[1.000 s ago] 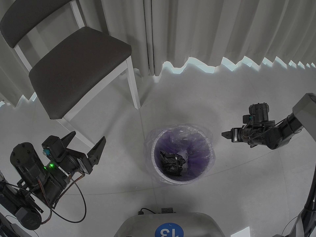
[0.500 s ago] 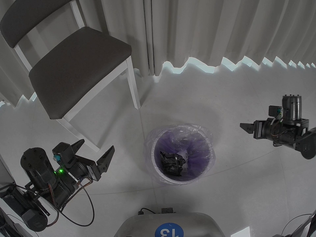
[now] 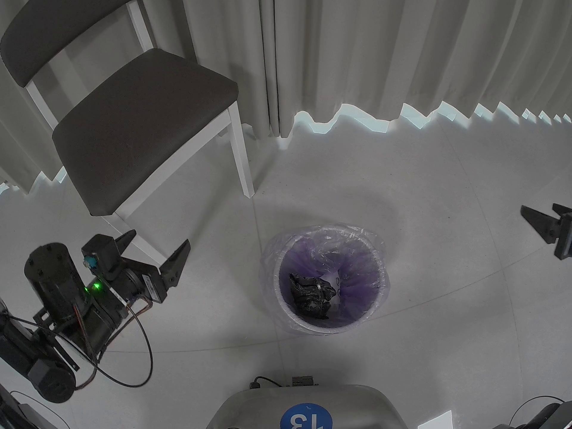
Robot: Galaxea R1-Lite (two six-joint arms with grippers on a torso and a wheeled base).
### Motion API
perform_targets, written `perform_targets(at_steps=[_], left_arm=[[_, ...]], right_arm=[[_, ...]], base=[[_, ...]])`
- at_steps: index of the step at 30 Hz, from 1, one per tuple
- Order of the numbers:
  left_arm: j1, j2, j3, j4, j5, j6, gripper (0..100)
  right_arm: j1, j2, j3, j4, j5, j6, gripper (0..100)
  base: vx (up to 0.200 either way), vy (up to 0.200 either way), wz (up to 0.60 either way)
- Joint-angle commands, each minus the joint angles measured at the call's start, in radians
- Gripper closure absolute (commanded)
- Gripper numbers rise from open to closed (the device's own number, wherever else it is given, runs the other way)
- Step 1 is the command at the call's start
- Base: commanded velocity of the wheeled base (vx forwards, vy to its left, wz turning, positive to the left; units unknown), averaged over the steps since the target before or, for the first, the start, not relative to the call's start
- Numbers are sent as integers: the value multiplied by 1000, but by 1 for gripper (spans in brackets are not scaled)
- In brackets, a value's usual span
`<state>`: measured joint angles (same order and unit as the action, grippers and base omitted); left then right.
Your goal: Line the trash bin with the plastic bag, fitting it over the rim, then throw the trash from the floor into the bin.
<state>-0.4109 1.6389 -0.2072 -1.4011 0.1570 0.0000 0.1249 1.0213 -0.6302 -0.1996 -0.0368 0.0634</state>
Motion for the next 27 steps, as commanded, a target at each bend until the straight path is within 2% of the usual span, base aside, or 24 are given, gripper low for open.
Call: perform_targets(at_steps=[1,4,5,7,9,10,15,23,27], left_arm=[[96,-263,-239,344,-24,44,0],[122,-390,-347,594,-30,43,0],[122,-390,-347,594,-30,43,0],[132,-499,-393,780,-62,49,0],[138,-521,-402,809,-67,51,0],[175,-593,-448,918,-86,52,0],[228,-708,-491,1038,-126,48,0],[227,-884,-486,1171,-129,52,0],[228,-950,-469,1200,-122,52,0]], right_arm=[[-31,-286,-115,189,8,-31,0],[-28,-329,-157,252,9,-59,0],[-28,-329,-157,252,9,-59,0],[-27,-359,-197,302,26,-99,0],[-27,-365,-204,312,28,-103,0],[-27,-389,-243,347,28,-119,0],[-28,-448,-312,428,28,-142,0],[-33,-622,-427,643,11,-142,0],[-41,-704,-460,698,3,-131,0]], base=[[0,0,0],[0,0,0],[0,0,0],[0,0,0],[0,0,0],[0,0,0],[0,0,0],[0,0,0],[0,0,0]])
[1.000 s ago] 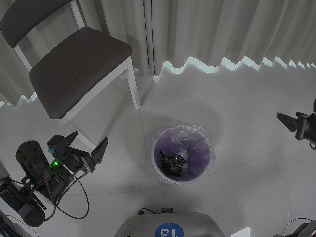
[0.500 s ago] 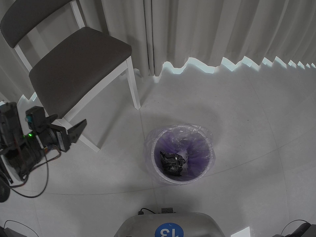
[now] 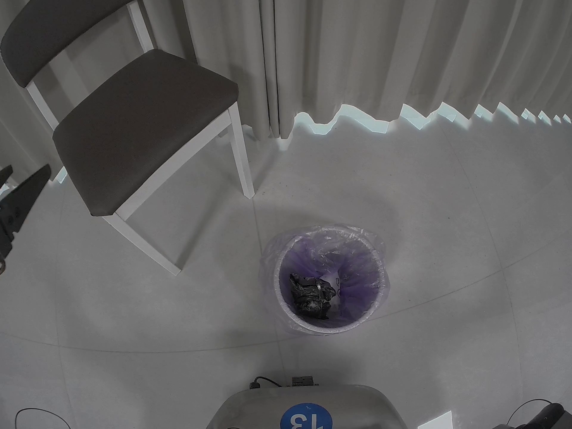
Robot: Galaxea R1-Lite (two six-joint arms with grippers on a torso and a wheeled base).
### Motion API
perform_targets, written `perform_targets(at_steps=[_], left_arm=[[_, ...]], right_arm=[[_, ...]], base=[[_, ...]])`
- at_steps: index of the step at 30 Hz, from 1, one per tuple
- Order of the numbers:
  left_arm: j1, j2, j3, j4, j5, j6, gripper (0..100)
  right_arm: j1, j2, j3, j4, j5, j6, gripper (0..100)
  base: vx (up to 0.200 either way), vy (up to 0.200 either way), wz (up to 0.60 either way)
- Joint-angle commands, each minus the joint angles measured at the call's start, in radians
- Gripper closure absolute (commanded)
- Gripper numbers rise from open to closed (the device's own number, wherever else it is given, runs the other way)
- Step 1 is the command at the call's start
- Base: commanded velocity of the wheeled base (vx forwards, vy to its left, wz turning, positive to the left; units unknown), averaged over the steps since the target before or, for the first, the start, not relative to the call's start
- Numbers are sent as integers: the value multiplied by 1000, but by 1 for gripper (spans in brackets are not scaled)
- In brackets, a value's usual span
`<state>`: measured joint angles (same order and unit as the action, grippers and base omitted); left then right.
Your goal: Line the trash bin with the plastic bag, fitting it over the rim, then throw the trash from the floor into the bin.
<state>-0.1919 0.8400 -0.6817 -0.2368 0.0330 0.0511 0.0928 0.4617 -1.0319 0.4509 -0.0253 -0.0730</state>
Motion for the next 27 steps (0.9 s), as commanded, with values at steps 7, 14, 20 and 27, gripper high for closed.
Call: perform_targets(at_steps=[7,14,20,27], left_arm=[[9,-256,74,51,4,1,0],[11,-366,108,76,2,1,0],[42,-447,111,114,-10,1,0],[48,-532,145,148,-10,1,0]], right_arm=[[-79,-245,-62,117,7,94,0],[-76,-391,0,209,10,111,0],[-93,-462,3,233,8,162,0],[-93,-462,0,238,7,191,0]], base=[[0,0,0],[0,0,0],[0,0,0],[0,0,0]])
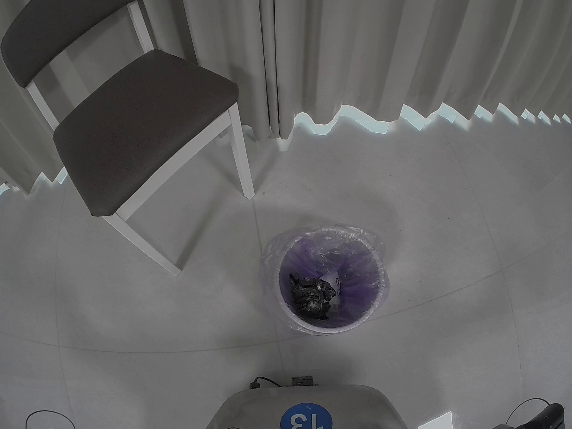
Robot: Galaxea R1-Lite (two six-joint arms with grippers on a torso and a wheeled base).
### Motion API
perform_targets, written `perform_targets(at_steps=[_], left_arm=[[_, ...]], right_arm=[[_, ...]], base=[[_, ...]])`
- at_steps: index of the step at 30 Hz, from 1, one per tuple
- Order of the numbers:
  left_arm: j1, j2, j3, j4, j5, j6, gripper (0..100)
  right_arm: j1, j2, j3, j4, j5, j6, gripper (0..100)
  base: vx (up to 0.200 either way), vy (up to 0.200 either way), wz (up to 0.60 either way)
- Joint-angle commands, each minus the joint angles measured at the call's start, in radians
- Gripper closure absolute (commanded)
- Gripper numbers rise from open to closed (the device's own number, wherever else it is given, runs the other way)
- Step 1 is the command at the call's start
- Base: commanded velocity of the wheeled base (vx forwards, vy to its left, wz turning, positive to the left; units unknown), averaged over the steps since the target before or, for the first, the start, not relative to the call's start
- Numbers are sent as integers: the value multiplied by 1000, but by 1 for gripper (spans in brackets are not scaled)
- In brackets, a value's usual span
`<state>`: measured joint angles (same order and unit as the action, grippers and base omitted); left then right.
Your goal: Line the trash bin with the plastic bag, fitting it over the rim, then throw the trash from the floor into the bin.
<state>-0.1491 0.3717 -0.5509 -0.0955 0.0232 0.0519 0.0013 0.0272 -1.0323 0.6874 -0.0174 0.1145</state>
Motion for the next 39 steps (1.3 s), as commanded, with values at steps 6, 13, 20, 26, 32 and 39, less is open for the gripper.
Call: perform_targets(at_steps=[6,13,20,26,32,39], left_arm=[[71,-249,94,140,-54,6,0],[152,-369,167,189,-94,6,0],[151,-372,319,154,-74,-7,0],[151,-372,543,-24,-71,-47,0],[151,-372,546,114,-14,-76,0],[151,-372,551,99,-26,-60,0]], right_arm=[[-1,-27,55,3,-10,4,0],[-1,-27,161,-23,-1,-16,0],[-1,-27,305,-152,1,-22,0],[-1,-27,563,-486,-9,-107,0],[-1,-27,687,-652,-12,-137,0],[-1,-27,816,-689,-16,-139,0]], base=[[0,0,0],[0,0,0],[0,0,0],[0,0,0],[0,0,0],[0,0,0]])
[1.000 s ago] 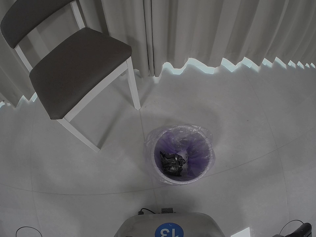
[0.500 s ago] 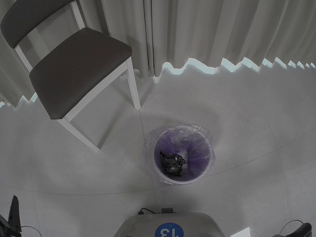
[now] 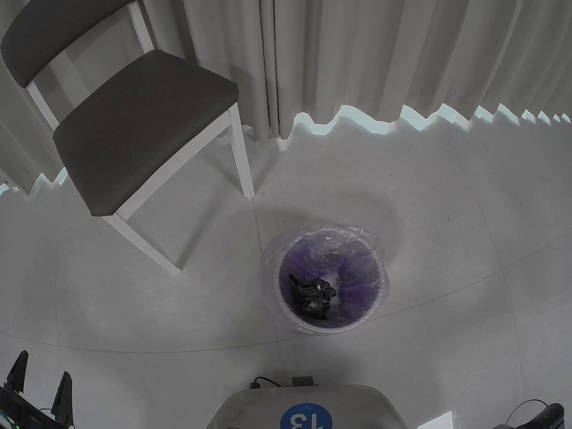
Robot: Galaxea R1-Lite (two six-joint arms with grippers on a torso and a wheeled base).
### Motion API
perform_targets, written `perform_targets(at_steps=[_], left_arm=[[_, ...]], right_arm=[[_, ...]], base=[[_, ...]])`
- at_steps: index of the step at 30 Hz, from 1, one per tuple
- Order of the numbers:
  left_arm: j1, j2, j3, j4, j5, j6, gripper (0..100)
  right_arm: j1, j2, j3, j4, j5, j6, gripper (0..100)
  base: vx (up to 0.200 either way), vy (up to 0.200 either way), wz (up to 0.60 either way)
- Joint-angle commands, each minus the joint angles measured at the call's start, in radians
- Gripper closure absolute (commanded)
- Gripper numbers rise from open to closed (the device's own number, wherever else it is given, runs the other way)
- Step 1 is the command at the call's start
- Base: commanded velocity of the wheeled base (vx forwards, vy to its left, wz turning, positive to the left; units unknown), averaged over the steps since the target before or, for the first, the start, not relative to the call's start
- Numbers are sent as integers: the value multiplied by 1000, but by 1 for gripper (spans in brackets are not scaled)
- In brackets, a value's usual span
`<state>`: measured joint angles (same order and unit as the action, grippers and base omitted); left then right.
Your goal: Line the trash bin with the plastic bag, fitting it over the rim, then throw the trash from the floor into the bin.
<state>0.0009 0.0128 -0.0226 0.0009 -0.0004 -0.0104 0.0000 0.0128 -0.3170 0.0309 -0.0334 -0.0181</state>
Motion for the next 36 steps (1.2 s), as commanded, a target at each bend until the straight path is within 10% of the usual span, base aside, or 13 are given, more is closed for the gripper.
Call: perform_targets(at_steps=[1,8,36], left_arm=[[1,-13,23,2,-3,0,0],[-1,-13,21,2,0,-19,0],[-1,-13,21,1,2,-34,0]], right_arm=[[0,-13,125,-54,0,-6,0],[0,-13,315,-203,0,-10,0],[2,-13,317,-31,44,60,0]], base=[[0,0,0],[0,0,0],[0,0,0]])
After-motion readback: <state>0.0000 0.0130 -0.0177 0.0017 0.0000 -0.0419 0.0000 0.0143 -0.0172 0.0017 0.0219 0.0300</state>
